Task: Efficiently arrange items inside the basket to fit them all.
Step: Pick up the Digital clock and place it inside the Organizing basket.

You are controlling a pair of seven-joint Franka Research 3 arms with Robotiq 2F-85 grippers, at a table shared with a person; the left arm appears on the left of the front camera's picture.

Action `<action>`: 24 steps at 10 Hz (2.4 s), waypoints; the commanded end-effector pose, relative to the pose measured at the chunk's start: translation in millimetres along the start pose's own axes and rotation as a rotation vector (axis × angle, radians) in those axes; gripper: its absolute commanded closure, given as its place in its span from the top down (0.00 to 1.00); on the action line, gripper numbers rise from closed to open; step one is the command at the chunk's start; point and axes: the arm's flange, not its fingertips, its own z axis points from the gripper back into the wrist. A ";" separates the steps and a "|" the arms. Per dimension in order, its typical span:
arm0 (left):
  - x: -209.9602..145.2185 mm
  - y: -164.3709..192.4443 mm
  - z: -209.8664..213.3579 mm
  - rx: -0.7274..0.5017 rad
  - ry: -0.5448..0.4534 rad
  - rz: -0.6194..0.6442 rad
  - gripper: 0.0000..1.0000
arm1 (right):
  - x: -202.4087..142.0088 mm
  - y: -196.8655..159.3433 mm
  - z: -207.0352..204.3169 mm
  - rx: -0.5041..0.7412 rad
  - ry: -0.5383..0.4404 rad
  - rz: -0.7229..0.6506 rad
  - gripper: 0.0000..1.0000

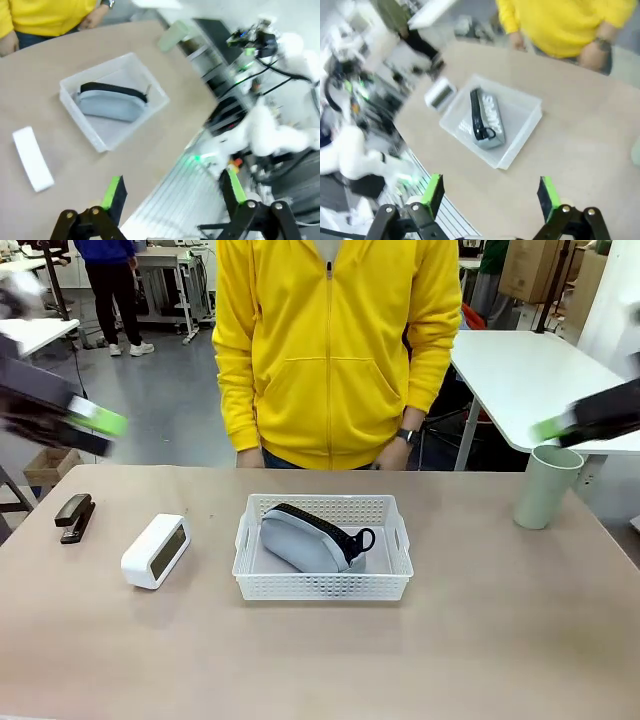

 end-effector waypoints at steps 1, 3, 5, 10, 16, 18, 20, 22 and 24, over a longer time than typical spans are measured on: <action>-71.4 52.6 54.8 -0.094 -0.167 0.134 1.00 | -143.0 -61.5 48.3 0.043 -0.235 -0.217 1.00; -107.3 86.4 92.0 -0.164 -0.321 0.226 1.00 | -187.4 -113.1 77.2 0.108 -0.353 -0.392 1.00; -144.4 110.4 126.1 -0.193 -0.459 0.287 1.00 | -205.2 -149.0 79.4 0.166 -0.409 -0.521 1.00; -157.5 128.5 171.5 -0.173 -0.518 0.342 1.00 | -200.4 -198.3 147.0 0.145 -0.408 -0.579 1.00; -157.5 128.5 171.5 -0.173 -0.518 0.342 1.00 | -200.4 -198.3 147.0 0.145 -0.408 -0.579 1.00; -157.5 128.5 171.5 -0.173 -0.518 0.342 1.00 | -200.4 -198.3 147.0 0.145 -0.408 -0.579 1.00; -157.5 128.5 171.5 -0.173 -0.518 0.342 1.00 | -200.4 -198.3 147.0 0.145 -0.408 -0.579 1.00; -157.5 128.5 171.5 -0.173 -0.518 0.342 1.00 | -200.4 -198.3 147.0 0.145 -0.408 -0.579 1.00; -157.5 128.5 171.5 -0.173 -0.518 0.342 1.00 | -200.4 -198.3 147.0 0.145 -0.408 -0.579 1.00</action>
